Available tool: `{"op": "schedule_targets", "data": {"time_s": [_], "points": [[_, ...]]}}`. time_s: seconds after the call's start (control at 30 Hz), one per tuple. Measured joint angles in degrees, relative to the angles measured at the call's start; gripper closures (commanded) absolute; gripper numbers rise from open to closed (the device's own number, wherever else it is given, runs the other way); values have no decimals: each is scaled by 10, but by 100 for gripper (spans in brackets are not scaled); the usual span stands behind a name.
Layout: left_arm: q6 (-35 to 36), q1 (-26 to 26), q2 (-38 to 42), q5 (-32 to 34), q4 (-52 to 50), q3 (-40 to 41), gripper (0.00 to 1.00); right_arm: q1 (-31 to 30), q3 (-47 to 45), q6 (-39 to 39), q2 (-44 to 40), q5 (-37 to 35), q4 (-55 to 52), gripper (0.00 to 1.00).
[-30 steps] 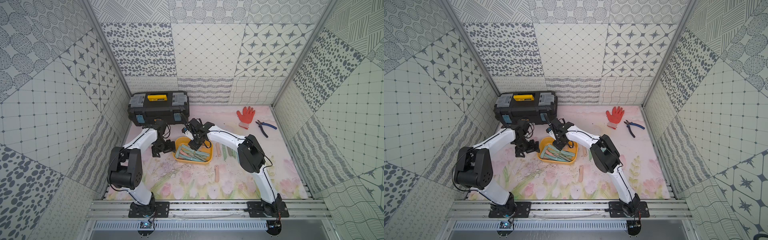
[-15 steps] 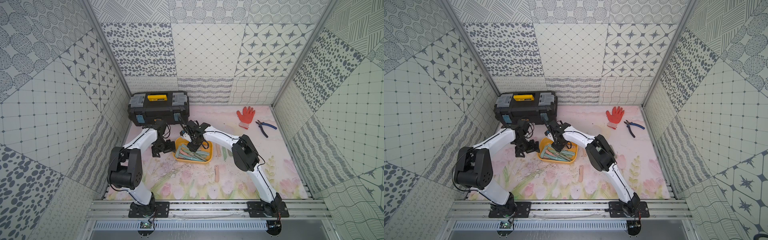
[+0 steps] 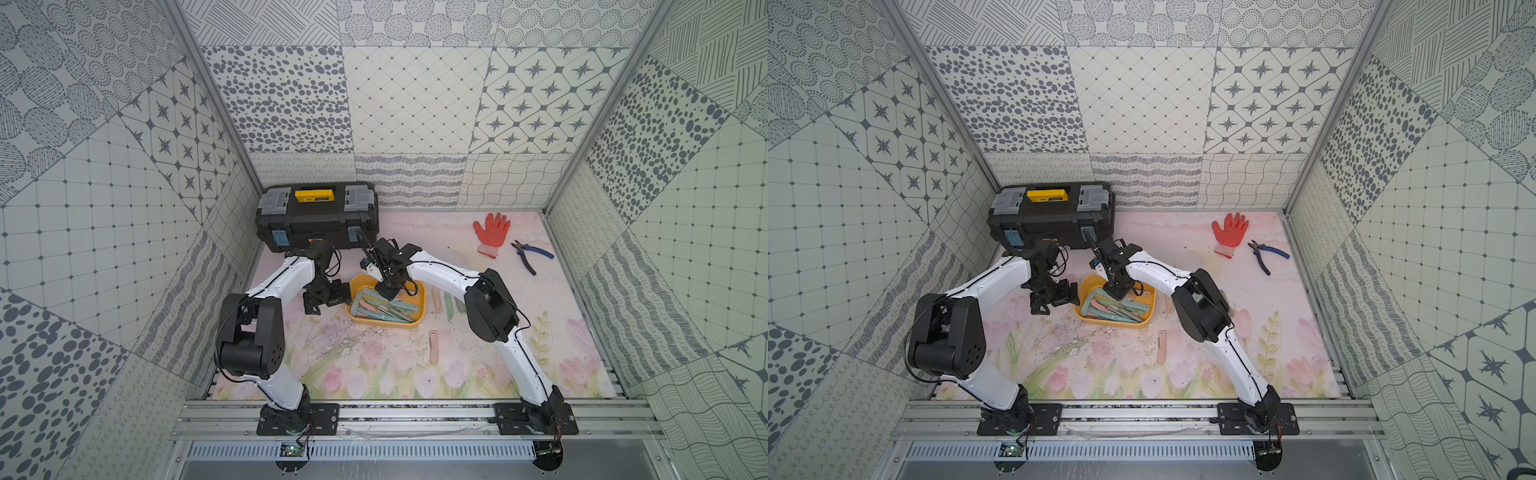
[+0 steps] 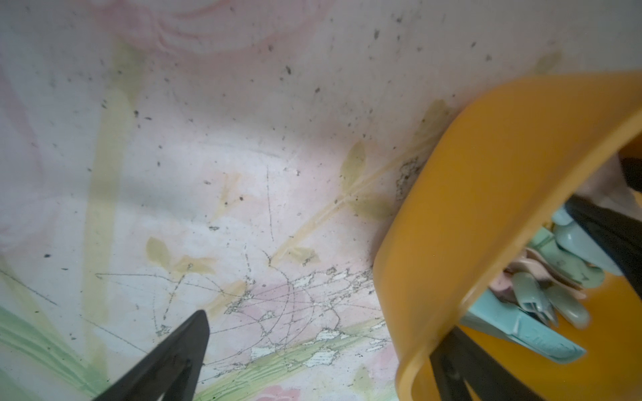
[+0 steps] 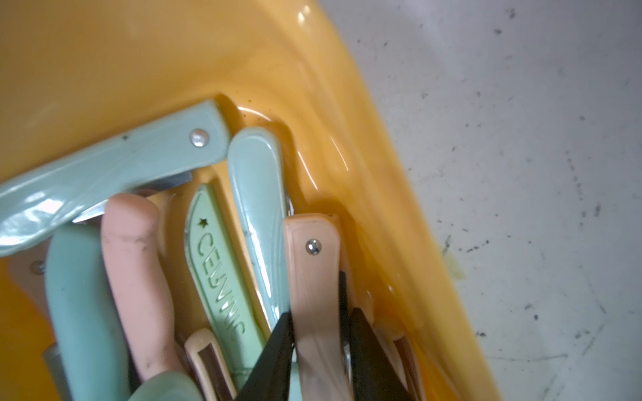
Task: Take the fruit knife out of the storage box
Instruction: Pick up the fruit knife from the storage box.
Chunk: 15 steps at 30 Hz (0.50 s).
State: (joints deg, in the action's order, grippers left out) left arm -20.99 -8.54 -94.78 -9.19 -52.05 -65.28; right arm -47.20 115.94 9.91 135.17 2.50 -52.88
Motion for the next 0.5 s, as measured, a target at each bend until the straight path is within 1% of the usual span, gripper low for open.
{"op": "schedule_targets", "data": {"time_s": [0.17, 0.37, 0.5], "points": [[0, 1, 0, 0, 0, 0, 4, 0, 2, 0, 0, 0, -2, 65], [0, 2, 0, 0, 0, 0, 4, 0, 3, 0, 0, -2, -3, 77], [0, 3, 0, -3, 0, 0, 4, 0, 6, -2, 0, -4, -5, 81]]}}
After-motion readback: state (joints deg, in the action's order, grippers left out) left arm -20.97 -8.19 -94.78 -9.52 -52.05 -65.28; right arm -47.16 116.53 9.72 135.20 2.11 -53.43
